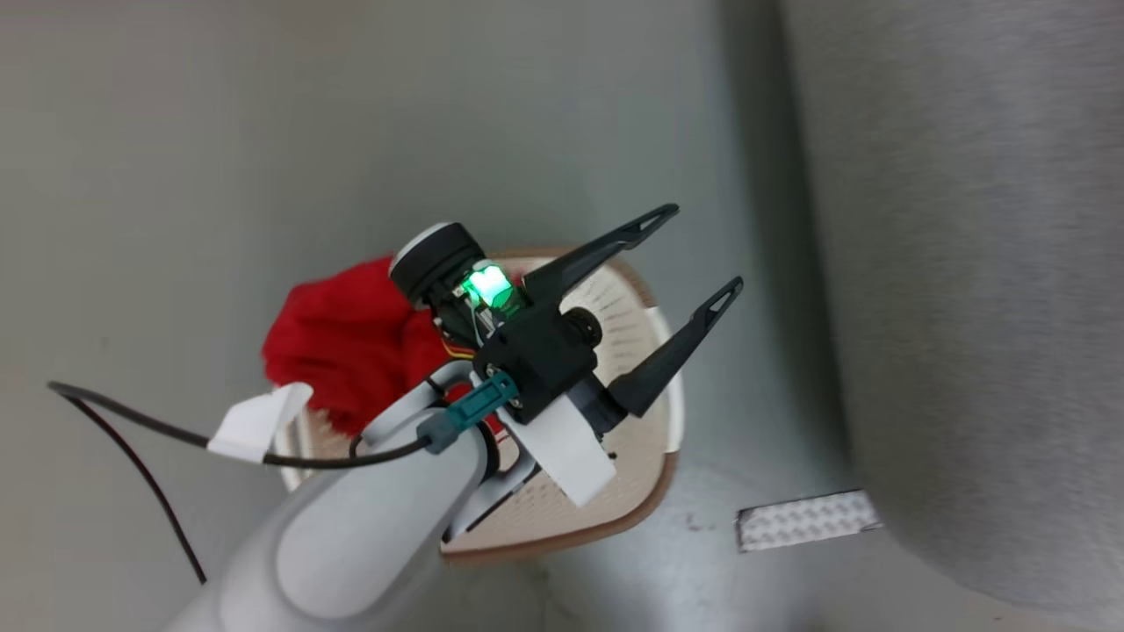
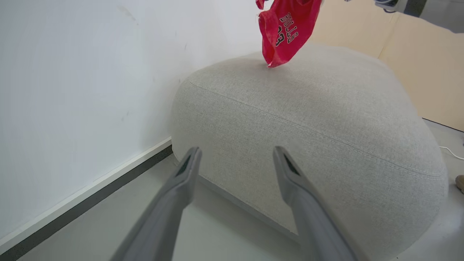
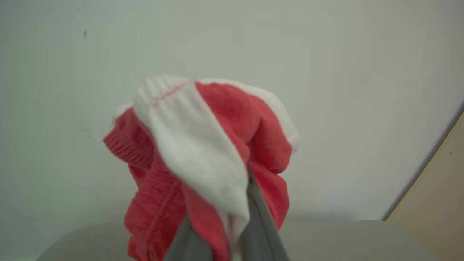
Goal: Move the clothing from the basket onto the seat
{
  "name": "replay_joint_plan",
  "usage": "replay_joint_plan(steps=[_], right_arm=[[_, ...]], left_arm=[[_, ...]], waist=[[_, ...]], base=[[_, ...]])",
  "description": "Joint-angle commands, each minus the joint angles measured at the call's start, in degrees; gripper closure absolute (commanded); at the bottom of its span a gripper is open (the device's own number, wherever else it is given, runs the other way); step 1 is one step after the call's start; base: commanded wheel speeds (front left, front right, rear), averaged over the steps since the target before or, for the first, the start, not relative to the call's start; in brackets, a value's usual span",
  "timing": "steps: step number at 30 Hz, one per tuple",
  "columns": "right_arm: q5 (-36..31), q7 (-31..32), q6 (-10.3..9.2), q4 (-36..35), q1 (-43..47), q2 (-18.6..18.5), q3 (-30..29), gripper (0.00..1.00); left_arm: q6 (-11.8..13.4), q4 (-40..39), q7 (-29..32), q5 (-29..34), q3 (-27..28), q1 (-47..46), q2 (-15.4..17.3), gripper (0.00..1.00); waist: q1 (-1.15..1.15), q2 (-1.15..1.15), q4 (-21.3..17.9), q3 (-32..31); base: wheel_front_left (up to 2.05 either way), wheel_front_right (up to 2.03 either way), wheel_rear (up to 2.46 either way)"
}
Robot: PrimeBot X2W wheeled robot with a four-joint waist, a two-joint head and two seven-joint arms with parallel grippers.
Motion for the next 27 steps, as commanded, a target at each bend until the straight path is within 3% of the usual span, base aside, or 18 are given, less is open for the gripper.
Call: replay_joint_plan(steps=[1,6,14,16,17,18,27], right_arm=[[-0.8,0.0,-0.18,1.3,-1.9,-1.1,-0.8,1.0],[-5.8,3.1,-0.18,10.2,-7.2,-3.0,-4.2,1.0],[-12.4,5.7,-0.18,20.5,-8.6,1.0,-13.9,0.98],[-13.9,5.7,-0.18,21.3,-8.0,2.1,-15.2,0.58],[-14.6,6.0,-0.18,21.5,-7.6,2.7,-15.3,0.1],[-15.4,6.4,-0.18,21.4,-7.0,3.3,-15.6,0.0],[-15.9,4.2,-0.18,18.1,-1.6,4.5,-11.0,0.0]], left_arm=[[0.1,0.1,-0.5,0.5,0.3,-0.9,-0.1,0.0],[0.8,0.4,-1.8,-0.6,1.0,-0.3,-0.2,0.0],[2.8,0.3,-3.3,-4.2,2.9,3.2,-0.5,0.0],[3.3,0.0,-3.5,-4.6,3.4,4.1,-0.3,0.0],[3.5,-0.1,-3.6,-5.3,3.7,4.6,-0.4,0.0],[3.7,-0.1,-3.6,-5.9,4.2,5.0,-0.2,0.0],[4.9,0.3,-3.7,-7.9,5.7,7.1,1.3,0.0]], waist=[[-0.02,0.0,4.7,4.8],[-0.02,0.0,5.9,6.8],[-0.02,0.0,6.3,6.3],[-0.02,0.0,6.0,5.5],[-0.02,0.0,5.8,5.0],[-0.02,0.0,5.5,4.5],[-0.02,0.0,4.1,-1.6]], base=[[0.0,0.0,0.0],[0.0,0.0,0.0],[0.0,0.0,0.0],[0.0,0.0,0.0],[0.0,0.0,0.0],[0.0,0.0,0.0],[0.0,0.0,0.0]])
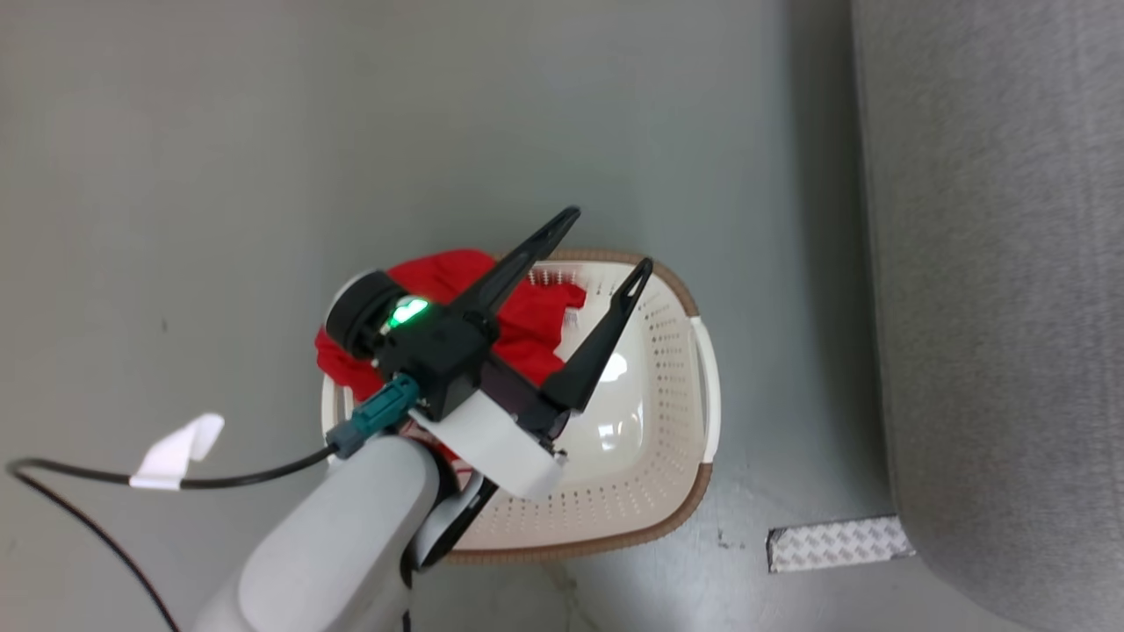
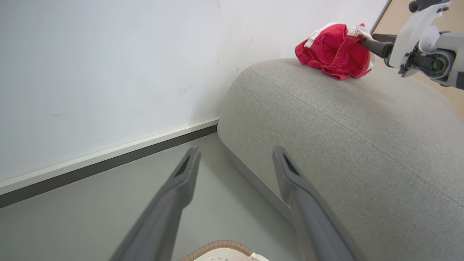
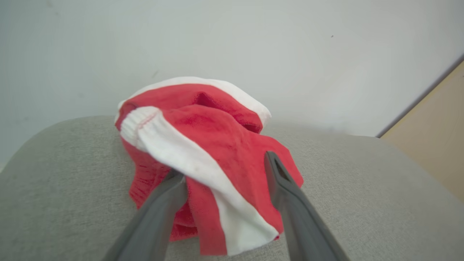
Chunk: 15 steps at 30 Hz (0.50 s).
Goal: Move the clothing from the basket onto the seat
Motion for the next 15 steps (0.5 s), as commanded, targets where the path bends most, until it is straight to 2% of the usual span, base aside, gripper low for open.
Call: replay_joint_plan(steps=[1,9,15], right_arm=[[1.5,-0.6,-0.18,-0.7,2.0,0.3,0.9,0.0],[7.5,-3.5,-0.18,-8.0,15.9,-0.7,9.5,0.0],[11.6,-6.2,-0.18,-16.8,27.0,0.1,12.9,0.0]], left_arm=[[0.3,0.3,-0.2,-0.7,0.1,1.3,0.7,0.0],[1.8,2.7,-1.6,-2.7,1.0,6.7,1.3,0.0],[3.9,4.2,-2.4,-4.6,2.7,11.9,1.7,0.0]], waist=[[0.0,0.0,-0.6,-2.5],[0.0,0.0,-1.3,-12.1],[0.0,0.0,-1.7,-19.8]], base=[[0.0,0.0,0.0],[0.0,0.0,0.0],[0.0,0.0,0.0]])
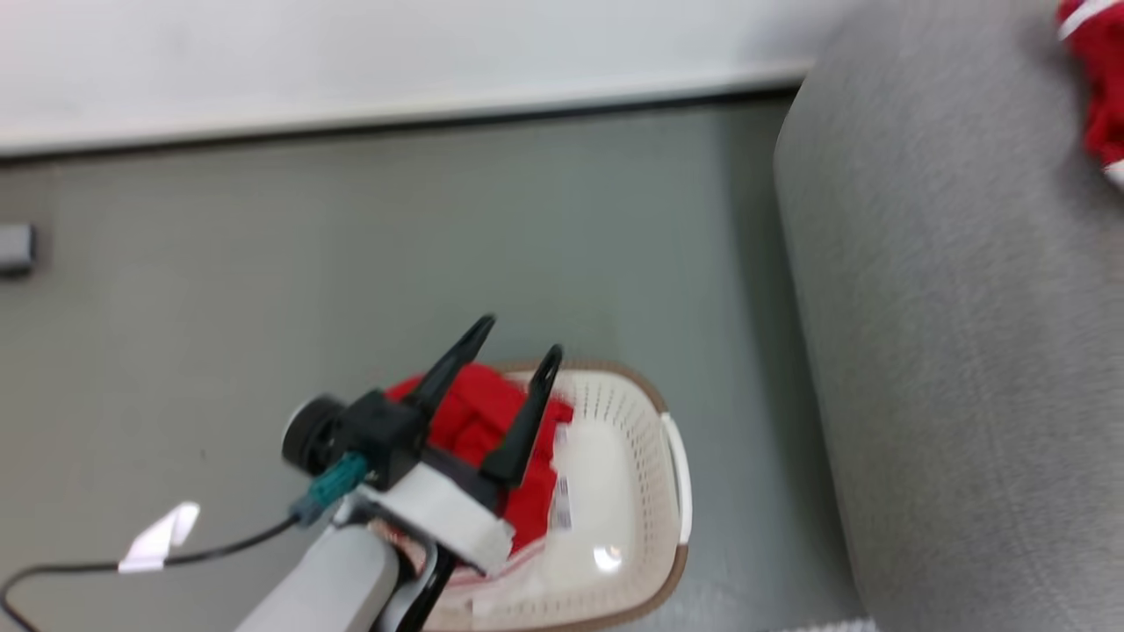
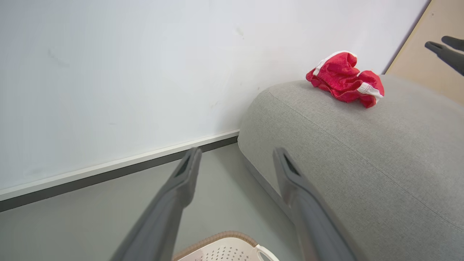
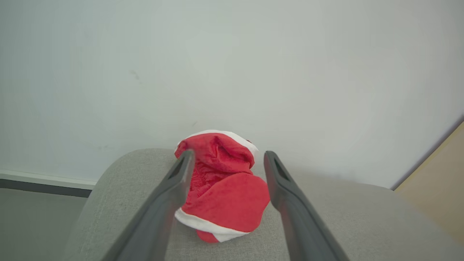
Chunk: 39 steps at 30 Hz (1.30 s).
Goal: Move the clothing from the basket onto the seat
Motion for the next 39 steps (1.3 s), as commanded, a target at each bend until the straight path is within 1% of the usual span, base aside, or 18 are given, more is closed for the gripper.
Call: replay_joint_plan(steps=[1,4,9,14,17,22,28,33,39], right_arm=[[1.3,-0.4,-0.18,-2.1,3.1,0.7,0.6,0.0],[1.6,-0.3,-0.18,-6.9,8.6,1.7,1.1,0.0],[2.6,0.0,-0.18,-13.5,17.6,4.7,2.2,0.0],[2.9,-1.3,-0.18,-17.5,25.0,8.9,3.5,0.0],[2.7,-2.0,-0.18,-18.0,28.3,11.3,5.0,0.0],[1.8,-3.3,-0.18,-16.5,32.7,13.9,7.3,0.0],[1.6,-4.6,-0.18,-13.2,36.7,16.1,8.2,0.0],[2.5,-4.7,-0.18,-11.6,38.9,16.6,10.7,0.0],[4.2,-4.7,-0.18,-11.0,39.0,16.6,12.1,0.0]], left_arm=[[0.4,0.4,-0.3,-0.6,0.4,1.9,0.3,0.0],[1.6,1.0,-0.7,-1.3,1.3,4.7,0.2,0.0],[3.4,1.6,-1.0,-2.2,2.9,9.7,-0.3,0.0],[5.1,2.0,-1.0,-3.1,5.8,14.6,0.0,0.0],[6.0,1.9,-1.0,-3.4,8.2,17.4,0.5,0.0],[7.1,2.3,-1.0,-2.5,12.1,21.5,0.9,0.0],[7.9,3.0,-1.0,-0.4,17.2,26.1,-0.3,0.0],[7.3,3.0,-1.0,1.3,21.2,29.5,-2.4,0.0],[5.9,3.0,-1.0,3.1,23.2,31.4,-4.3,0.0]], waist=[[0.01,0.0,-0.3,-5.3],[0.01,0.0,-0.1,-9.2],[0.01,0.0,1.1,-15.2],[0.01,0.0,2.4,-19.9],[0.01,0.0,3.4,-22.0],[0.01,0.0,5.2,-24.0],[0.01,0.0,6.9,-25.9],[0.01,0.0,7.3,-26.7],[0.01,0.0,7.3,-27.0]], base=[[0.0,0.0,0.0],[0.0,0.0,0.0],[0.0,0.0,0.0],[0.0,0.0,0.0],[0.0,0.0,0.0],[0.0,0.0,0.0],[0.0,0.0,0.0],[0.0,0.0,0.0],[0.0,0.0,0.0]])
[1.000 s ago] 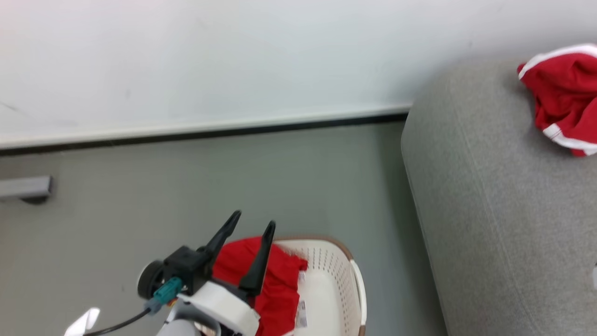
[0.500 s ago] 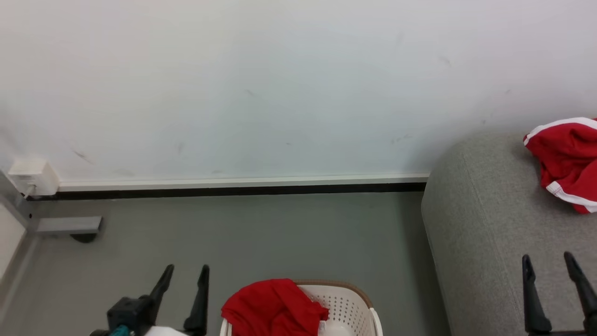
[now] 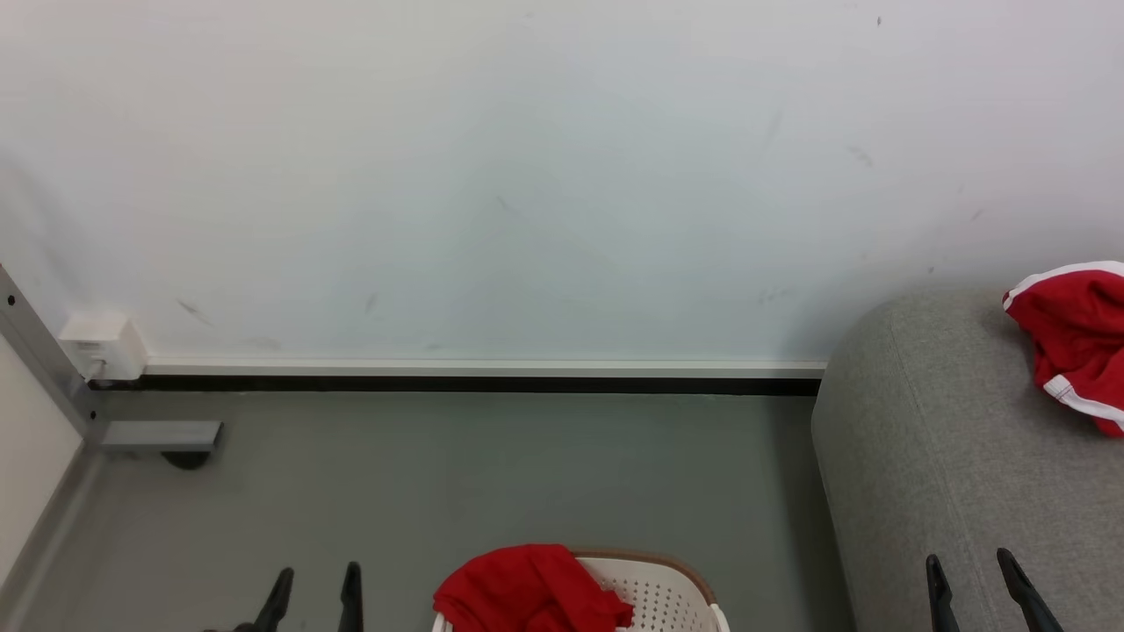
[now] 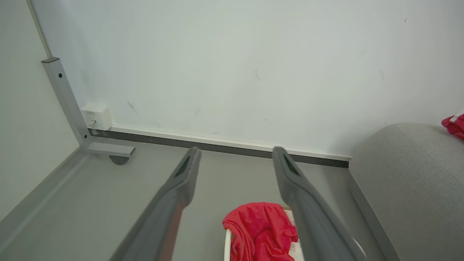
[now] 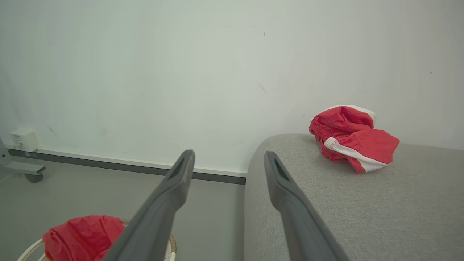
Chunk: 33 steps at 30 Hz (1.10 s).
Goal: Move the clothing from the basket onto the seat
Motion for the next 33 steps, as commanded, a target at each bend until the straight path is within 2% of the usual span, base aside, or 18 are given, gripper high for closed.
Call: replay_joint_plan(steps=[1,11,22,29,33], right_arm=[[0.6,-0.2,-0.18,0.3,0.5,0.0,0.2,0.0],[0.9,-0.2,-0.18,0.2,-0.3,0.0,-0.1,0.0],[0.8,-0.2,-0.18,-0.4,-0.9,0.0,-0.2,0.0],[0.9,-0.2,-0.18,-2.2,-2.0,0.0,-0.7,0.0],[0.5,-0.1,-0.18,-3.8,-3.6,0.0,-0.5,0.0]], left_arm=[[-0.3,0.0,0.0,0.8,0.3,0.8,-0.2,0.0],[-3.0,0.9,0.0,3.5,2.1,0.8,-2.2,0.0],[-4.1,1.0,0.0,5.4,4.2,0.5,-3.6,0.0],[-5.4,1.2,0.6,6.6,2.2,-1.8,-3.7,0.0],[-6.2,1.4,2.4,8.0,-0.4,-4.9,-4.1,0.0]], waist=[[0.01,0.0,0.0,0.0],[0.01,0.0,0.3,-0.2],[0.01,0.0,-0.4,0.3],[0.01,0.0,-1.9,2.5],[0.01,0.0,-3.0,6.0]], base=[[0.0,0.0,0.0],[0.0,0.0,0.0],[0.0,0.0,0.0],[0.0,0.0,0.0],[0.0,0.0,0.0]])
